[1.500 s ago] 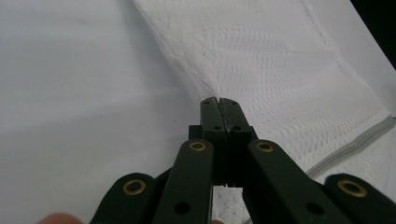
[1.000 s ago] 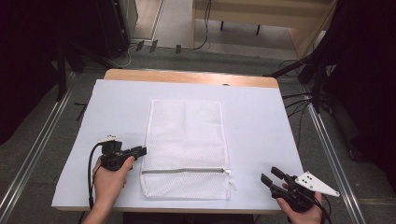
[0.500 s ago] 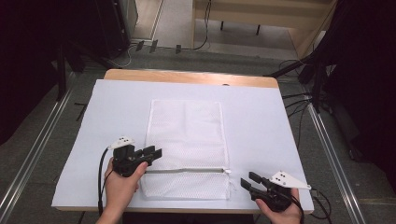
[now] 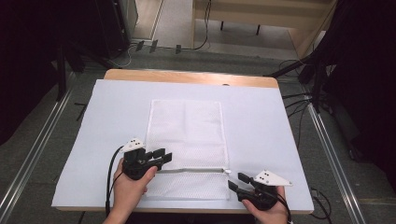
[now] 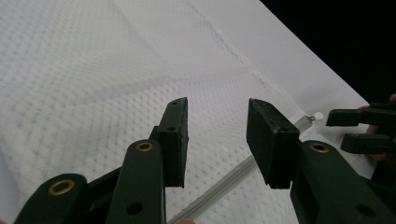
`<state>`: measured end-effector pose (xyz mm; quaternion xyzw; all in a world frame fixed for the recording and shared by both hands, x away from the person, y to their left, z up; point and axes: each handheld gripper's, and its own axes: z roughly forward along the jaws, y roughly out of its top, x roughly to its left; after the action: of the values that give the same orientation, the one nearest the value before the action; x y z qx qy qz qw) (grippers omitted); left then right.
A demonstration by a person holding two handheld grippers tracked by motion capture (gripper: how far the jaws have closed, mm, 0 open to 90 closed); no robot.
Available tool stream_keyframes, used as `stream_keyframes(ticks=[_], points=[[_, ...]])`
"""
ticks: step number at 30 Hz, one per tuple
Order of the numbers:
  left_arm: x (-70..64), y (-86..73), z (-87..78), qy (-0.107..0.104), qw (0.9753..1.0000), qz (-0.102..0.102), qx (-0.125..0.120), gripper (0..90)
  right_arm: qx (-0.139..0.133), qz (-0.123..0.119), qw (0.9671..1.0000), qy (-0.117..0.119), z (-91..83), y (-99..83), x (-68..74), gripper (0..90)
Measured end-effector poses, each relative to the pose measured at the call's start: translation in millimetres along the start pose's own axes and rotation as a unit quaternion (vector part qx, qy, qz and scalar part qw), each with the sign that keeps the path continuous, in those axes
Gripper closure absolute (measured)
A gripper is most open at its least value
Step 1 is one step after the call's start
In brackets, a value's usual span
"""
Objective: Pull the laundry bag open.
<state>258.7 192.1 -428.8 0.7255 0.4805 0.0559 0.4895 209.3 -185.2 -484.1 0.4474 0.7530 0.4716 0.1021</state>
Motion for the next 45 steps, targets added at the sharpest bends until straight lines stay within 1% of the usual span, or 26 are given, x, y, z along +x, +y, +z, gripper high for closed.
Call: stream_keyframes(ticks=[4,5,6,7,11,14,16,18,19,20,21,22,24,25,26,28,29,30,31,34,36,38,40,41,43,45], points=[[-7.8,-0.3,4.5,-0.01,0.9999,0.008,0.004,59.3,0.01,-0.011,0.9999,-0.003,5.7,-1.3,4.6,46.4],[-9.8,-0.4,6.1,-0.013,0.9999,0.009,0.005,59.2,0.015,-0.018,0.9997,-0.003,7.2,-2.0,5.9,45.9],[-13.6,-0.8,9.6,-0.016,0.9997,0.013,0.009,59.2,0.016,-0.02,0.9996,-0.005,7.7,-2.2,6.5,45.8],[-13.6,-0.8,9.6,-0.016,0.9997,0.013,0.009,59.1,0.016,-0.02,0.9996,-0.005,7.7,-2.2,6.5,45.8],[-23.0,-1.8,18.2,-0.026,0.9993,0.02,0.017,58.9,0.018,-0.025,0.9995,0.004,12.0,-2.8,9.1,45.9],[-29.6,-1.6,23.7,-0.037,0.9988,0.025,0.02,58.6,0.026,-0.04,0.9989,0.004,18.4,-3.5,15.7,45.3],[-35.5,-0.6,28.0,-0.039,0.9985,0.029,0.022,58.5,0.026,-0.056,0.9981,-0.004,21.5,-3.9,20.5,45.0],[-38.7,0.2,30.3,-0.043,0.9983,0.033,0.024,58.4,0.025,-0.06,0.9979,-0.007,22.6,-3.8,21.9,45.0],[-42.6,1.5,33.3,-0.047,0.9979,0.037,0.024,58.0,0.023,-0.068,0.9972,-0.02,24.0,-4.8,25.0,48.1],[-48.4,3.9,37.9,-0.052,0.9975,0.041,0.025,57.9,0.023,-0.07,0.9969,-0.028,23.9,-5.4,26.3,50.3],[-48.4,3.9,37.9,-0.052,0.9975,0.041,0.025,57.7,0.02,-0.078,0.996,-0.038,24.3,-6.4,27.3,52.4],[-52.1,5.0,41.2,-0.057,0.9971,0.043,0.026,57.7,0.02,-0.078,0.996,-0.038,24.3,-6.4,27.3,52.4],[-61.2,6.1,50.4,-0.064,0.996,0.052,0.033,56.9,0.013,-0.084,0.9945,-0.06,24.8,-9.1,31.2,56.8],[-64.0,5.9,54.2,-0.067,0.9955,0.056,0.037,56.2,0.012,-0.083,0.9944,-0.065,24.9,-9.3,32.3,59.2],[-71.2,4.6,64.9,-0.072,0.9943,0.063,0.047,55.6,0.006,-0.08,0.9937,-0.078,25.5,-9.9,33.1,67.9],[-77.7,3.3,75.7,-0.076,0.9934,0.065,0.057,55.1,0.001,-0.077,0.9936,-0.083,25.6,-10.6,32.8,80.4],[-80.6,3.0,80.6,-0.076,0.993,0.068,0.059,54.7,-0.003,-0.078,0.9937,-0.081,25.9,-11.1,31.9,86.8],[-80.6,3.0,80.6,-0.076,0.993,0.068,0.059,54.5,-0.005,-0.076,0.9944,-0.074,26.4,-11.1,30.7,89.4],[-86.5,3.4,89.2,-0.08,0.9923,0.069,0.064,54.2,-0.005,-0.075,0.9948,-0.069,26.5,-10.7,30.0,90.0],[-95.3,5.6,99.9,-0.084,0.9923,0.067,0.062,52.7,-0.008,-0.079,0.9948,-0.063,26.7,-10.4,28.7,90.0],[-99.8,7.3,106.3,-0.081,0.9923,0.068,0.065,50.9,-0.011,-0.081,0.9947,-0.062,26.0,-11.1,29.0,90.0],[-104.4,8.8,114.6,-0.071,0.9934,0.061,0.066,47.5,-0.02,-0.087,0.9941,-0.061,24.8,-10.8,29.4,90.0],[-108.8,8.8,120.9,-0.039,0.9952,0.055,0.071,43.9,-0.03,-0.085,0.9939,-0.063,22.4,-10.1,30.8,90.0],[-110.5,8.7,123.4,-0.031,0.9952,0.054,0.076,41.2,-0.038,-0.091,0.9931,-0.064,20.7,-9.2,31.1,90.0],[-114.1,9.0,127.4,-0.027,0.995,0.051,0.082,38.1,-0.054,-0.096,0.9915,-0.069,16.6,-7.4,31.9,90.0],[-118.6,10.3,130.9,-0.023,0.9945,0.053,0.087,36.4,-0.063,-0.099,0.9908,-0.068,13.6,-5.7,32.7,90.0]])
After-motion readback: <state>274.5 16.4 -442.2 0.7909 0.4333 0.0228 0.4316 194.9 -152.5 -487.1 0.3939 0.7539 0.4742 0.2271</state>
